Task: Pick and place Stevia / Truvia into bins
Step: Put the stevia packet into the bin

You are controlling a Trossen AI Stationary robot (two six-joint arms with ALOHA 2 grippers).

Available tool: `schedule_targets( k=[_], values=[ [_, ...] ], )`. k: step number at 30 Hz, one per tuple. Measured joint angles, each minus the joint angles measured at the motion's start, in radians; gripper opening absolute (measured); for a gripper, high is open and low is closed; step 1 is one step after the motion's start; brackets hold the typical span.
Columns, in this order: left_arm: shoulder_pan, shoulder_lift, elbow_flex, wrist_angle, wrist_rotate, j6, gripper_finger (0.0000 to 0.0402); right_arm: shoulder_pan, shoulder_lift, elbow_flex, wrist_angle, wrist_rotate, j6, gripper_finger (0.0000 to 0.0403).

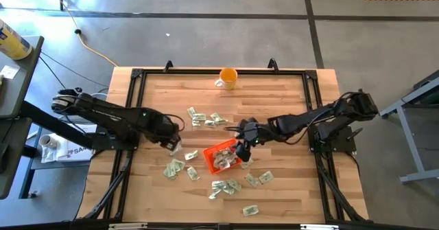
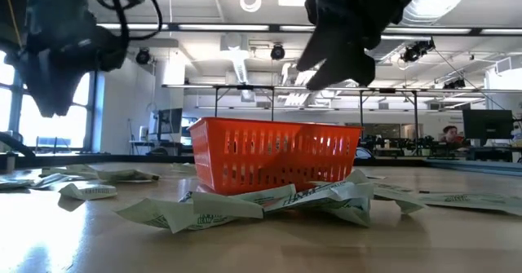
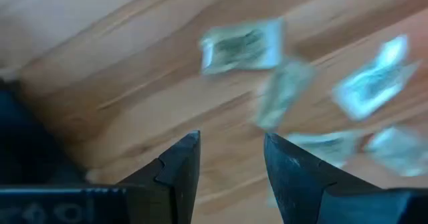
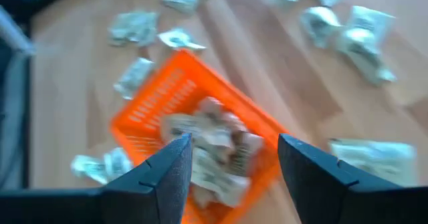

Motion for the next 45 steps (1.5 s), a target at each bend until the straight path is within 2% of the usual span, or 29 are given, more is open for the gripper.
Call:
schedule_targets(
  k=[3, 6, 9, 11, 13, 17, 21, 28, 34, 37, 40, 43, 45],
  values=[
    [-0.012, 0.001, -0.035, 0.088, -0.019, 0.301, 0.0200, -0.007, -0.007, 0.000, -0.059, 0.009, 0.001, 0.0211],
    [-0.051, 0.004, -0.037, 0.161, -0.104, 0.606, 0.0200, -0.015, -0.007, 0.000, -0.091, -0.002, 0.002, 0.0211],
    [-0.030, 0.013, -0.040, 0.177, -0.181, 0.763, 0.0200, -0.025, -0.007, 0.000, -0.117, -0.009, 0.017, 0.0211],
    [0.010, 0.034, -0.059, 0.185, -0.175, 0.837, 0.0200, -0.030, -0.007, 0.000, -0.127, -0.010, 0.024, 0.0211],
    [0.052, 0.052, -0.087, 0.193, -0.128, 0.893, 0.0200, -0.032, -0.008, 0.000, -0.129, -0.009, 0.032, 0.0211],
    [0.121, 0.092, -0.138, 0.236, -0.056, 0.965, 0.0200, -0.039, -0.008, 0.000, -0.135, -0.010, 0.036, 0.0211],
    [0.161, 0.110, -0.145, 0.291, -0.051, 1.004, 0.0200, -0.043, -0.008, -0.001, -0.148, -0.009, 0.043, 0.0211],
    [0.177, 0.127, -0.165, 0.356, 0.038, 1.091, 0.0200, -0.042, -0.008, -0.001, -0.163, -0.007, 0.046, 0.0211],
    [0.176, 0.182, -0.201, 0.386, 0.054, 1.089, 0.0195, -0.042, -0.008, -0.001, -0.177, -0.009, 0.047, 0.0211],
    [0.175, 0.197, -0.201, 0.384, 0.026, 1.083, 0.0168, -0.042, -0.008, -0.001, -0.187, -0.009, 0.047, 0.0211],
    [0.175, 0.198, -0.197, 0.379, 0.008, 1.066, 0.0112, -0.042, -0.008, -0.001, -0.202, -0.010, 0.065, 0.0211],
    [0.176, 0.200, -0.175, 0.361, -0.008, 1.062, 0.0039, -0.042, -0.008, -0.001, -0.210, -0.013, 0.066, 0.0211],
    [0.175, 0.203, -0.150, 0.350, -0.011, 1.042, 0.0020, -0.041, -0.008, -0.001, -0.211, -0.018, 0.069, 0.0211]
  ],
)
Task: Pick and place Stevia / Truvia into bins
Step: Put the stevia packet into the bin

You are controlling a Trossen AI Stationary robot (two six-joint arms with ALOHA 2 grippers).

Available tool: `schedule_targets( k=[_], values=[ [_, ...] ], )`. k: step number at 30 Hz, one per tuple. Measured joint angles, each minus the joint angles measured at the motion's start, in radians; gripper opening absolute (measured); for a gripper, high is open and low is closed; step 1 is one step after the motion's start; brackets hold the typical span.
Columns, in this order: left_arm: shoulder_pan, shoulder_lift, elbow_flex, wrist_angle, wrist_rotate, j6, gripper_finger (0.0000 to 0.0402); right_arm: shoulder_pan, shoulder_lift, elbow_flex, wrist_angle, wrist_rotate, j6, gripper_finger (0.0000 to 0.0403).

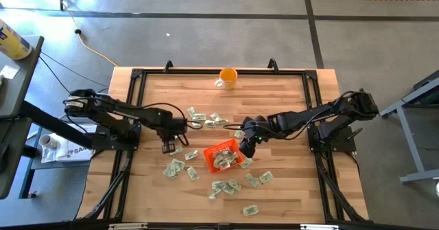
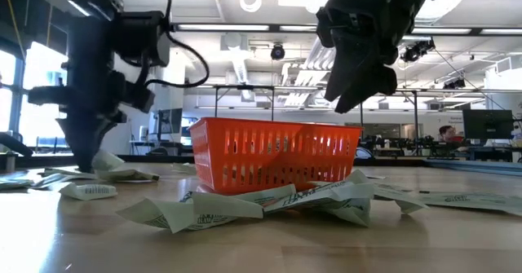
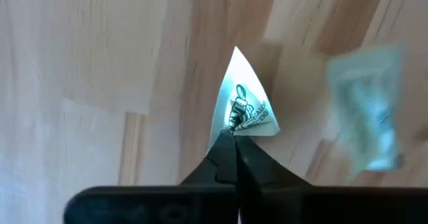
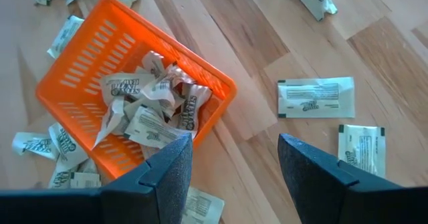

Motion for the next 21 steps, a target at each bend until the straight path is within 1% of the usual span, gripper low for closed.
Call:
schedule_targets(
  k=[1, 3, 5, 6, 10, 12, 14, 17, 19, 21],
  values=[
    [0.000, 0.003, 0.022, -0.008, 0.003, -0.015, 0.0023, 0.004, -0.006, 0.000, -0.001, -0.001, 0.000, 0.0211],
    [0.000, -0.003, 0.082, -0.032, 0.015, -0.049, 0.0041, 0.016, -0.028, 0.000, -0.008, 0.004, -0.006, 0.0211],
    [-0.004, -0.014, 0.147, -0.046, 0.046, -0.058, 0.0054, 0.034, -0.066, 0.000, -0.025, 0.031, -0.008, 0.0211],
    [-0.012, -0.014, 0.182, -0.038, 0.061, -0.064, 0.0054, 0.041, -0.085, 0.000, -0.041, 0.047, -0.008, 0.0211],
    [-0.053, -0.014, 0.321, 0.085, 0.113, -0.049, 0.0021, 0.061, -0.167, 0.000, -0.169, 0.130, 0.002, 0.0211],
    [-0.071, 0.003, 0.365, 0.189, 0.122, -0.033, 0.0020, 0.062, -0.201, 0.000, -0.246, 0.174, 0.020, 0.0211],
    [-0.081, 0.038, 0.391, 0.276, 0.142, -0.034, 0.0021, 0.061, -0.226, 0.000, -0.316, 0.197, 0.028, 0.0211],
    [-0.081, 0.127, 0.423, 0.364, 0.217, -0.076, 0.0033, 0.062, -0.241, 0.000, -0.381, 0.211, 0.016, 0.0211],
    [-0.088, 0.199, 0.435, 0.388, 0.258, -0.120, 0.0035, 0.066, -0.241, 0.000, -0.404, 0.203, -0.011, 0.0211],
    [-0.100, 0.274, 0.457, 0.389, 0.264, -0.166, 0.0036, 0.070, -0.238, 0.000, -0.417, 0.184, -0.051, 0.0211]
  ],
)
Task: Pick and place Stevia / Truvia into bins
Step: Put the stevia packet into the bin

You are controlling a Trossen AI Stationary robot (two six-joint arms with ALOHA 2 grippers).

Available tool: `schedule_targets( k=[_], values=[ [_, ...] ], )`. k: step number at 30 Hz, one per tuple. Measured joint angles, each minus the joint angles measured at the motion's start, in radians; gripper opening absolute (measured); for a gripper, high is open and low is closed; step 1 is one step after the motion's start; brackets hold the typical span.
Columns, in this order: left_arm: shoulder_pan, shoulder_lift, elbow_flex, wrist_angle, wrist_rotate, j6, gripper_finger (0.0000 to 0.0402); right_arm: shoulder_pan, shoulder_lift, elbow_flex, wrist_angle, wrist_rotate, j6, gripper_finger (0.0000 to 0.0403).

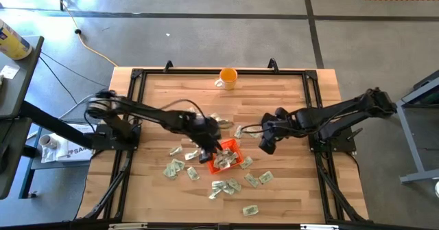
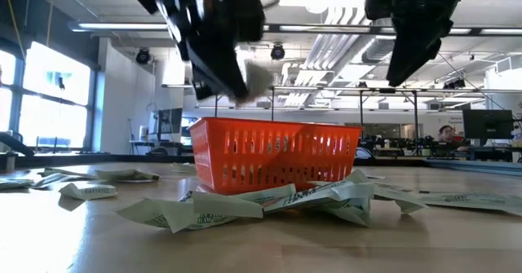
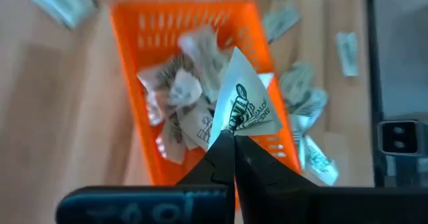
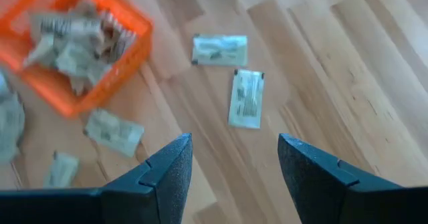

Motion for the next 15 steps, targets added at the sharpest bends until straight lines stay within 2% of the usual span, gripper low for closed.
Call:
schedule_targets(
  k=[4, 8, 13, 15],
  values=[
    [-0.023, 0.084, 0.055, -0.026, 0.030, -0.075, 0.0062, 0.013, 0.015, 0.000, -0.002, -0.010, -0.087, 0.0211],
    [-0.048, 0.089, 0.115, -0.087, -0.013, -0.120, 0.0121, -0.009, 0.071, 0.000, 0.002, -0.015, -0.190, 0.0211],
    [-0.061, 0.066, 0.228, -0.281, -0.050, -0.127, 0.0210, -0.080, 0.208, -0.002, 0.083, -0.052, -0.325, 0.0211],
    [-0.066, 0.061, 0.274, -0.411, -0.051, -0.126, 0.0238, -0.102, 0.267, -0.002, 0.158, -0.048, -0.380, 0.0211]
  ],
)
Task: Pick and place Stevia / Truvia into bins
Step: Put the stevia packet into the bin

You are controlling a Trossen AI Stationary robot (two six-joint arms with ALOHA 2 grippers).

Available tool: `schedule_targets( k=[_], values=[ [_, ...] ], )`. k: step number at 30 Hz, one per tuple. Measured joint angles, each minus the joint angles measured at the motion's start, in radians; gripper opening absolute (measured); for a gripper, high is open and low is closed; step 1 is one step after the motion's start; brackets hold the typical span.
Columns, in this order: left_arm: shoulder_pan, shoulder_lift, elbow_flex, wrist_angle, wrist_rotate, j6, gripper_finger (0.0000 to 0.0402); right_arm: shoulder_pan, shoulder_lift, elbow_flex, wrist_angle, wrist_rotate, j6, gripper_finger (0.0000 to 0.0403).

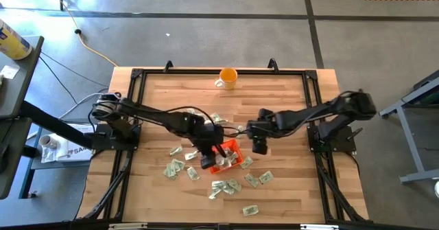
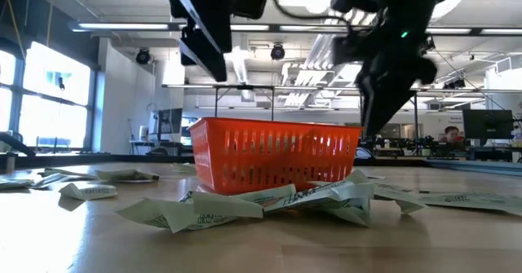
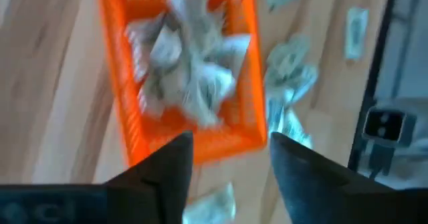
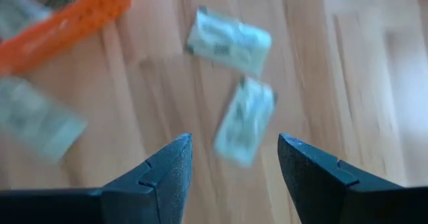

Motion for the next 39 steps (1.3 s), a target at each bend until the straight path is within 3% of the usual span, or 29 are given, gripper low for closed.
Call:
schedule_targets(
  k=[6, 12, 16, 19, 24, 26, 29, 33, 36, 39],
  values=[
    [-0.068, -0.035, 0.060, -0.231, -0.077, -0.009, 0.0273, -0.072, 0.126, 0.000, 0.141, -0.005, -0.048, 0.0211],
    [-0.200, -0.118, 0.023, -0.390, -0.190, -0.116, 0.0251, -0.160, 0.224, 0.004, 0.180, -0.159, -0.049, 0.0211],
    [-0.268, -0.166, -0.002, -0.422, -0.258, -0.226, 0.0229, -0.193, 0.273, 0.006, 0.181, -0.184, -0.044, 0.0199],
    [-0.310, -0.195, -0.029, -0.453, -0.301, -0.291, 0.0215, -0.205, 0.282, 0.007, 0.162, -0.197, -0.033, 0.0155],
    [-0.367, -0.263, -0.105, -0.503, -0.343, -0.401, 0.0199, -0.204, 0.266, 0.006, 0.125, -0.177, -0.023, 0.0024],
    [-0.381, -0.305, -0.152, -0.508, -0.345, -0.460, 0.0196, -0.204, 0.251, 0.006, 0.118, -0.188, 0.010, 0.0016],
    [-0.378, -0.397, -0.250, -0.513, -0.372, -0.557, 0.0193, -0.199, 0.209, 0.018, 0.091, -0.254, 0.107, 0.0023],
    [-0.349, -0.558, -0.400, -0.506, -0.503, -0.689, 0.0193, -0.153, 0.106, 0.105, 0.104, -0.265, 0.188, 0.0006],
    [-0.251, -0.677, -0.512, -0.432, -0.574, -0.711, 0.0193, -0.114, 0.072, 0.188, 0.144, -0.339, 0.186, 0.0020],
    [-0.113, -0.765, -0.608, -0.263, -0.571, -0.612, 0.0195, -0.069, 0.098, 0.269, 0.209, -0.413, 0.142, 0.0045]
  ],
)
